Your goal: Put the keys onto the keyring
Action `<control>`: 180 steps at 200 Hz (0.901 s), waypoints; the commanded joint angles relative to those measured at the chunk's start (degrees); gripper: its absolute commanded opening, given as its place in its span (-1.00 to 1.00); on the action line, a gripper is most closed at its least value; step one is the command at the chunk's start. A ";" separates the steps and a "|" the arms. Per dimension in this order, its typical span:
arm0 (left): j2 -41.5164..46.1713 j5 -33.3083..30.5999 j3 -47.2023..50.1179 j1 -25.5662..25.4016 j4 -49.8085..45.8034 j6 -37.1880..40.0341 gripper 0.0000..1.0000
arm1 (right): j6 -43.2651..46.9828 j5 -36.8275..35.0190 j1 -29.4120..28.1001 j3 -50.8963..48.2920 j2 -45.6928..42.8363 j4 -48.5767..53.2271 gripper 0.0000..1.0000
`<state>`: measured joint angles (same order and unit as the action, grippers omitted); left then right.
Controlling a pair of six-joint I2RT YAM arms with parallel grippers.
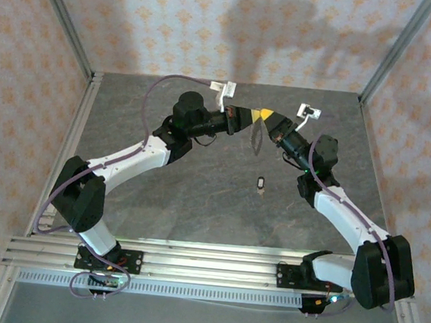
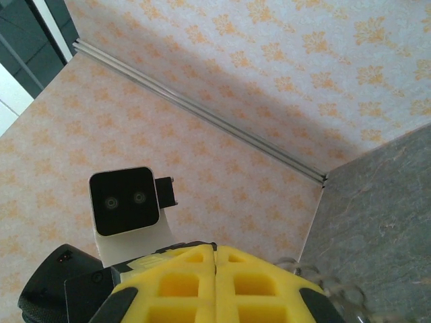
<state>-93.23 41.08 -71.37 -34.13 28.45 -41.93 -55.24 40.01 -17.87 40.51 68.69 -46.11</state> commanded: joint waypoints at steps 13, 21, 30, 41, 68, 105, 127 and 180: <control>2.79 0.58 1.04 0.16 3.19 0.72 -1.00 | 1.54 -0.44 -0.47 0.57 -2.34 -0.35 -1.00; 3.05 0.58 1.27 0.21 2.65 1.46 -1.00 | 2.54 -0.95 -0.35 1.04 -2.92 2.19 -0.94; 3.59 0.41 1.50 0.61 1.60 2.60 -1.00 | 3.83 -2.14 -0.11 1.47 -4.18 6.36 -0.59; 4.48 0.16 1.80 1.13 -0.50 4.57 -1.00 | 5.91 -3.86 0.73 2.09 -6.37 13.19 -0.28; 6.84 -1.26 3.80 2.79 -3.47 7.91 -1.00 | 10.89 -6.78 3.29 1.83 -10.45 29.13 0.00; 10.09 -2.51 6.60 4.24 -6.91 12.76 -1.00 | 23.45 -9.86 3.50 2.10 -9.33 52.74 0.06; 12.02 -4.82 6.43 4.22 -12.38 17.59 -1.00 | 29.84 -12.43 2.01 1.68 -5.25 61.38 -0.01; 17.79 -14.55 8.64 4.08 -18.07 23.58 -1.00 | 29.98 -20.77 -1.77 -1.07 -1.19 67.64 -0.13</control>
<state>-79.53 32.42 -64.97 -29.98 11.70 -23.24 -26.59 25.47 -18.63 40.66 67.88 15.86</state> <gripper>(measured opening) 0.043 0.441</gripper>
